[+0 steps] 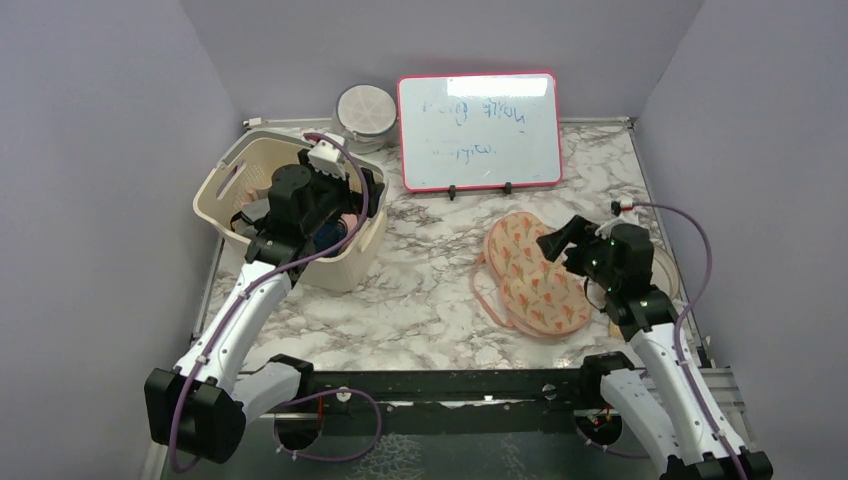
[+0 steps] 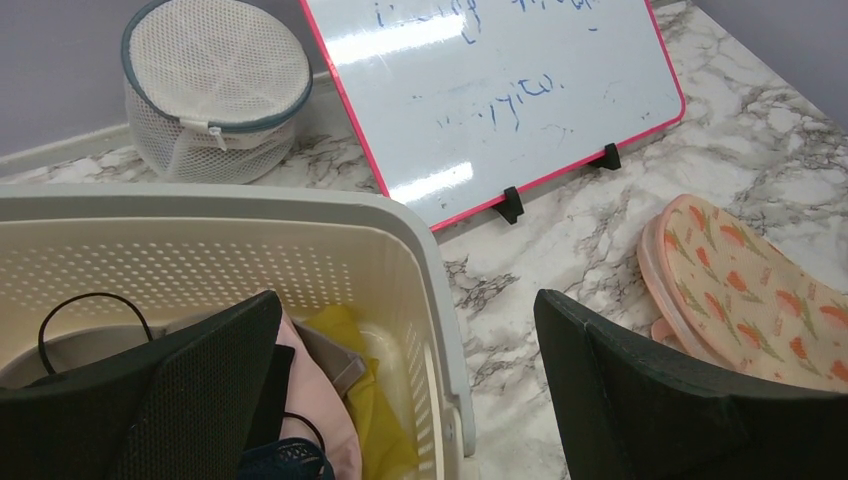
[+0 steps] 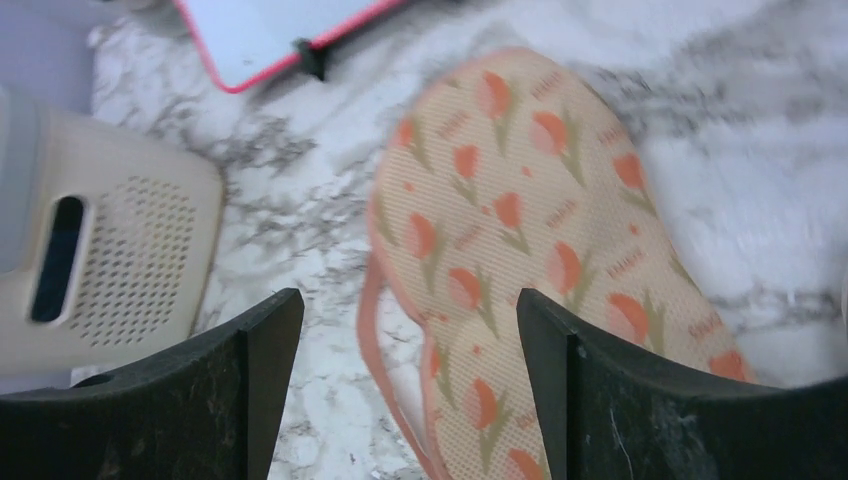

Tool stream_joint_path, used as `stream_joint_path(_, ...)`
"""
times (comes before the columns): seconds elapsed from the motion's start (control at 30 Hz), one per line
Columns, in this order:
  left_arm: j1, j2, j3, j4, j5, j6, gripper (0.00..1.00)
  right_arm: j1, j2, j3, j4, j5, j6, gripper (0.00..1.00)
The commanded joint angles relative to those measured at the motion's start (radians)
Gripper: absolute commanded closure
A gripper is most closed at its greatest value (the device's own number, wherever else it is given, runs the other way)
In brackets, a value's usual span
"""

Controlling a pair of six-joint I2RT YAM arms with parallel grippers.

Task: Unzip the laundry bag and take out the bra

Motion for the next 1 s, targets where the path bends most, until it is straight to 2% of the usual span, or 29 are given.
stream_joint_path(0.0,-0.004,-0.033,0.0,0.008,-0.018,-0.001,0.08,0.0,-0.007,0.223,-0.008,-0.216,-0.279,0.22)
stream_joint_path(0.1,-0.004,-0.037,0.091,-0.051,-0.054,-0.065,0.06,0.002,-0.014,0.404,-0.043,-0.235,-0.379,0.2)
stream_joint_path(0.2,-0.004,-0.058,0.229,-0.096,-0.039,-0.131,0.06,0.016,0.045,0.641,-0.135,-0.132,-0.424,0.19)
stream_joint_path(0.3,-0.004,-0.096,0.326,-0.053,-0.012,-0.154,0.05,0.052,0.065,0.772,-0.158,-0.061,-0.475,0.17)
stream_joint_path(0.4,-0.004,-0.119,0.426,-0.067,-0.052,-0.14,0.05,0.088,0.078,0.872,-0.174,-0.026,-0.514,0.17)
stream_joint_path(0.57,-0.004,-0.186,0.495,-0.099,-0.136,-0.112,0.05,0.149,0.065,0.958,-0.173,-0.01,-0.569,0.17)
stream_joint_path(0.87,-0.004,-0.307,0.396,-0.07,-0.218,-0.133,0.05,0.178,0.019,0.969,-0.171,0.085,-0.597,0.15)
stream_joint_path(0.93,-0.004,-0.308,0.401,-0.081,-0.225,-0.13,0.05,0.18,0.002,0.946,-0.158,0.074,-0.607,0.06)
stream_joint_path(0.97,-0.004,-0.306,0.401,-0.085,-0.228,-0.13,0.05,0.18,0.003,0.946,-0.166,0.083,-0.609,0.04)
